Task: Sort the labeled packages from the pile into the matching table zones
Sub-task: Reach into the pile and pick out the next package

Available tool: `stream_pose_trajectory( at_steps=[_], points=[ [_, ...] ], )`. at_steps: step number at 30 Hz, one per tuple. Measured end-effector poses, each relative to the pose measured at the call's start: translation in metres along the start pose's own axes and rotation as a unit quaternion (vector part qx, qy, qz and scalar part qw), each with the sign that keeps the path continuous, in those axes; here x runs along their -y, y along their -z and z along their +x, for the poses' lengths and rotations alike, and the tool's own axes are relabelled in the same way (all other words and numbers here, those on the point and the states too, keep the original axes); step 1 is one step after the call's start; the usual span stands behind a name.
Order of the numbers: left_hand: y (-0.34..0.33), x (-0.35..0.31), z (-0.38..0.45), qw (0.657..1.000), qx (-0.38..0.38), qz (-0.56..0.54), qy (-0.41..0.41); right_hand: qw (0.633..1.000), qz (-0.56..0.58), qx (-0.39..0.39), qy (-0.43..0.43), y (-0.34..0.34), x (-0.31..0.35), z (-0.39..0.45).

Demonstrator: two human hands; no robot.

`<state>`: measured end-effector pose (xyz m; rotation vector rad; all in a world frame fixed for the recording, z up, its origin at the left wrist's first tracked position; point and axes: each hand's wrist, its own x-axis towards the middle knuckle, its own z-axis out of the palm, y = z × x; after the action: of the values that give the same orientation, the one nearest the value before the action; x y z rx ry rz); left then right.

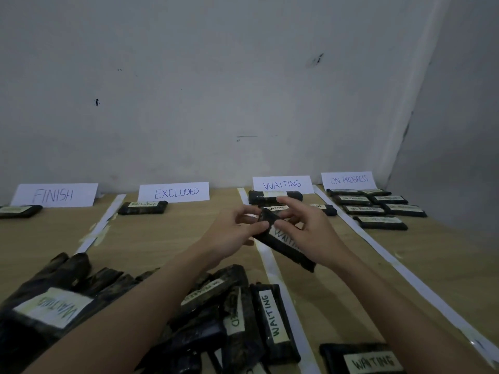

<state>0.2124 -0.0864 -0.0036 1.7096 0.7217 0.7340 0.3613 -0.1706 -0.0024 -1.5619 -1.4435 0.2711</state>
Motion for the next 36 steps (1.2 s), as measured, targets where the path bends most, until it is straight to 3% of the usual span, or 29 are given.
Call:
stream_pose_trajectory(
  at_steps=[3, 7, 12, 18, 23, 29, 36],
  points=[
    [-0.006, 0.006, 0.002, 1.000, 0.027, 0.006, -0.002, 0.995, -0.082, -0.014, 0.054, 0.001, -0.003, 0.001],
    [-0.019, 0.017, 0.012, 0.997, -0.025, -0.054, 0.047, 0.939, -0.301, -0.013, 0.166, -0.007, -0.020, -0.006],
    [-0.039, 0.026, 0.023, 0.994, -0.048, -0.047, 0.083, 0.904, -0.394, -0.004, 0.165, -0.008, -0.046, -0.007],
    [-0.044, 0.041, 0.031, 0.985, -0.069, 0.151, 0.040, 0.911, -0.394, 0.090, 0.077, -0.004, -0.073, 0.023],
    [-0.044, 0.050, 0.026, 0.963, -0.019, 0.268, -0.030, 0.901, -0.392, 0.187, 0.017, -0.017, -0.094, 0.063],
    [-0.040, 0.043, 0.019, 0.933, 0.040, 0.347, -0.088, 0.896, -0.384, 0.223, -0.009, -0.025, -0.109, 0.081],
    [-0.045, 0.029, 0.002, 0.903, 0.126, 0.378, -0.161, 0.938, -0.281, 0.200, 0.038, 0.015, -0.072, 0.017]
  ],
)
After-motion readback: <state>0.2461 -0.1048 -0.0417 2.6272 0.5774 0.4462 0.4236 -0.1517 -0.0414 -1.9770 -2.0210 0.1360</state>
